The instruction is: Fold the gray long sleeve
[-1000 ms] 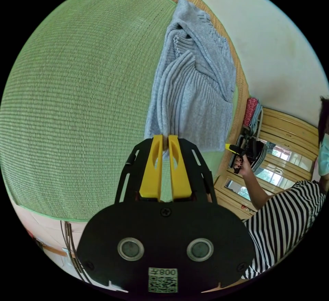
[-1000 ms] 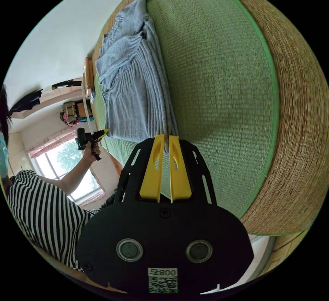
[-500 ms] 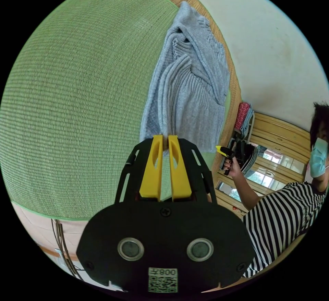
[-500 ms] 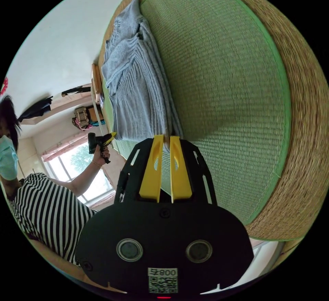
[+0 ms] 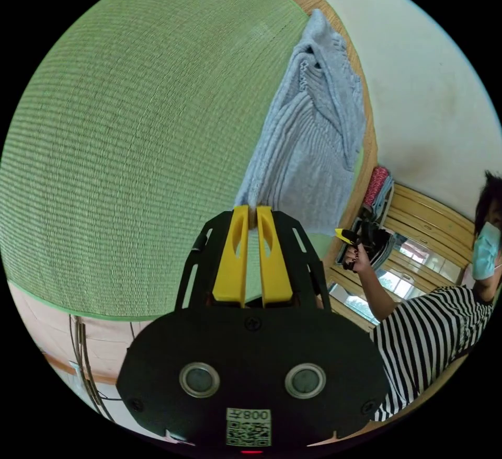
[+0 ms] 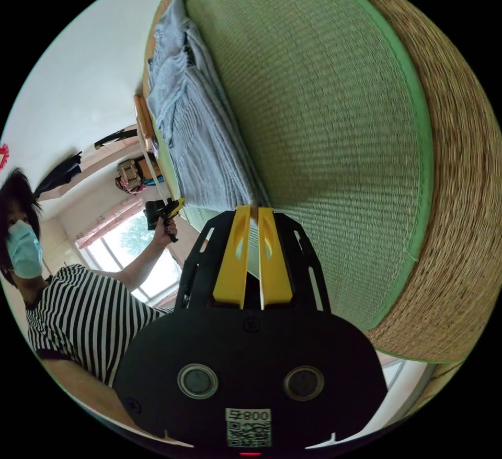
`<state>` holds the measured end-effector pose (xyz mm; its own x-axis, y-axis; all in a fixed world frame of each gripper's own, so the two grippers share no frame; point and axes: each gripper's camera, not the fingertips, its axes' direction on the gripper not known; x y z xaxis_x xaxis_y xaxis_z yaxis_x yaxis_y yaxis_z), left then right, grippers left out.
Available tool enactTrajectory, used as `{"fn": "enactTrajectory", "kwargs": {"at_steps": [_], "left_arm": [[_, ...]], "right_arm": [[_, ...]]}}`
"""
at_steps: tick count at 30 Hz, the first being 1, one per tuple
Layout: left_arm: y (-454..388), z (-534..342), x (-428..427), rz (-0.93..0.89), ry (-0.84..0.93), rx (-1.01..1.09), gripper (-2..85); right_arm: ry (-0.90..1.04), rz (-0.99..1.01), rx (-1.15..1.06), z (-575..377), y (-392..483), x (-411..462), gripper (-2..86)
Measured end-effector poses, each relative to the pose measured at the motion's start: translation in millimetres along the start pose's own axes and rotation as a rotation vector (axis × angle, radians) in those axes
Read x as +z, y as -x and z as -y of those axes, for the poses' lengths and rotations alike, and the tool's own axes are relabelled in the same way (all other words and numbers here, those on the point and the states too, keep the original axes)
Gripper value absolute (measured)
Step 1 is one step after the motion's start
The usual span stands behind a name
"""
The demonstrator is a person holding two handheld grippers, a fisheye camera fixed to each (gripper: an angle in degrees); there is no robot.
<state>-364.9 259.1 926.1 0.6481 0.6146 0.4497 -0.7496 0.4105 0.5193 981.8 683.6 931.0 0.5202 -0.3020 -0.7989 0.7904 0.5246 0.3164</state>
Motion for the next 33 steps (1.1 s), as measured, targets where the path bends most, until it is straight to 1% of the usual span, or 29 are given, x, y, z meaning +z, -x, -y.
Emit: {"fn": "enactTrajectory", "kwargs": {"at_steps": [2,4,6,7,8,10,13,15,18,21,24,28,33], "left_arm": [[-5.4,-2.8,-3.9,0.018,-0.032,0.005,3.8],[-19.9,-7.7,-15.9,0.118,-0.098,0.026,4.1],[-34.6,-7.1,-22.8,0.168,-0.154,0.052,4.4],[-49.1,-2.6,-22.2,0.167,-0.176,0.106,4.6],[-57.8,1.2,-19.9,0.168,-0.177,0.141,4.7],[-94.7,22.2,-0.5,0.187,-0.144,0.274,5.4],[-135.4,48.2,28.9,0.257,-0.117,0.399,5.6],[-151.6,59.1,42.8,0.313,-0.111,0.442,5.5],[-163.9,70.8,63.3,0.421,-0.088,0.459,4.7],[-170.9,71.6,71.8,0.438,-0.085,0.472,3.3],[-172.5,73.3,68.5,0.384,-0.081,0.448,1.9],[-179.7,67.6,55.3,0.295,-0.138,0.433,1.2],[-195.8,65.8,51.0,0.297,-0.179,0.469,1.0]], "right_arm": [[-0.020,-0.006,0.007,-3.6,3.3,0.3,2.8],[-0.043,-0.082,0.017,-9.3,8.9,-1.7,2.7],[-0.101,-0.188,0.024,-14.8,19.2,-6.7,2.4],[-0.117,-0.203,0.019,-15.1,22.8,-7.6,2.5],[-0.147,-0.220,-0.001,-13.6,32.1,-7.8,2.7],[-0.179,-0.253,-0.064,-5.9,52.6,-2.7,3.2],[-0.195,-0.359,-0.226,16.4,100.5,19.7,4.6],[-0.190,-0.455,-0.354,34.8,135.7,44.4,5.5],[-0.195,-0.612,-0.434,52.6,160.4,75.4,5.7],[-0.164,-0.715,-0.428,68.1,165.0,104.2,4.9],[-0.183,-0.720,-0.440,67.8,168.1,114.2,3.1],[-0.192,-0.659,-0.427,65.6,170.2,113.6,1.7],[-0.260,-0.606,-0.424,60.0,181.0,112.2,0.9]]}}
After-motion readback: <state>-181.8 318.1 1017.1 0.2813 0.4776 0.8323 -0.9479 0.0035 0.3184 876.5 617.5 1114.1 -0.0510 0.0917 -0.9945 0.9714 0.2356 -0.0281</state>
